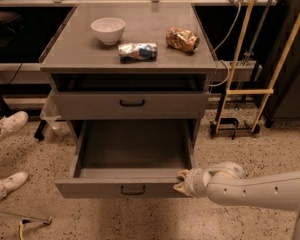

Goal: Open middle drawer

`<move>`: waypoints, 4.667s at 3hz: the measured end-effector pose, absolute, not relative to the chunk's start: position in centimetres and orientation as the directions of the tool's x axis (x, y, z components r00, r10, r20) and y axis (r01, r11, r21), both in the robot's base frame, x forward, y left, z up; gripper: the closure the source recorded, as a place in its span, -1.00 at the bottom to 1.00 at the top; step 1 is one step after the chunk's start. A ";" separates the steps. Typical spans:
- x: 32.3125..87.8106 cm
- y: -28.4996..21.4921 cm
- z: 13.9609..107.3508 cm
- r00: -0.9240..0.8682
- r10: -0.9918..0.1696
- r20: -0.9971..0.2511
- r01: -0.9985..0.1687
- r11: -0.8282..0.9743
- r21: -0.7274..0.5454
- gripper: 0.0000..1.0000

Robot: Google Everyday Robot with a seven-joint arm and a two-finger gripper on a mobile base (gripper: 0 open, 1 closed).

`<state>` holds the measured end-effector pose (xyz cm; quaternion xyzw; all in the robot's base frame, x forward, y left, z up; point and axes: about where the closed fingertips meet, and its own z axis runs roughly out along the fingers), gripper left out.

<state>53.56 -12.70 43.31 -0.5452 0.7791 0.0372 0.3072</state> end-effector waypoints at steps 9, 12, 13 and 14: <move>49.8 -12.6 43.5 -0.292 -0.814 -0.502 -0.868 0.446 -0.219 0.18; 49.8 -12.6 43.5 -0.292 -0.814 -0.502 -0.868 0.446 -0.219 -1.00; 49.8 -12.7 43.9 -0.299 -0.810 -0.504 -0.864 0.454 -0.217 -1.00; 50.1 -13.8 47.2 -0.336 -0.813 -0.476 -0.843 0.485 -0.232 -1.00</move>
Offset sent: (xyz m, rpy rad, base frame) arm -0.1813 0.0648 -0.0545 0.0540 0.0623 -0.1273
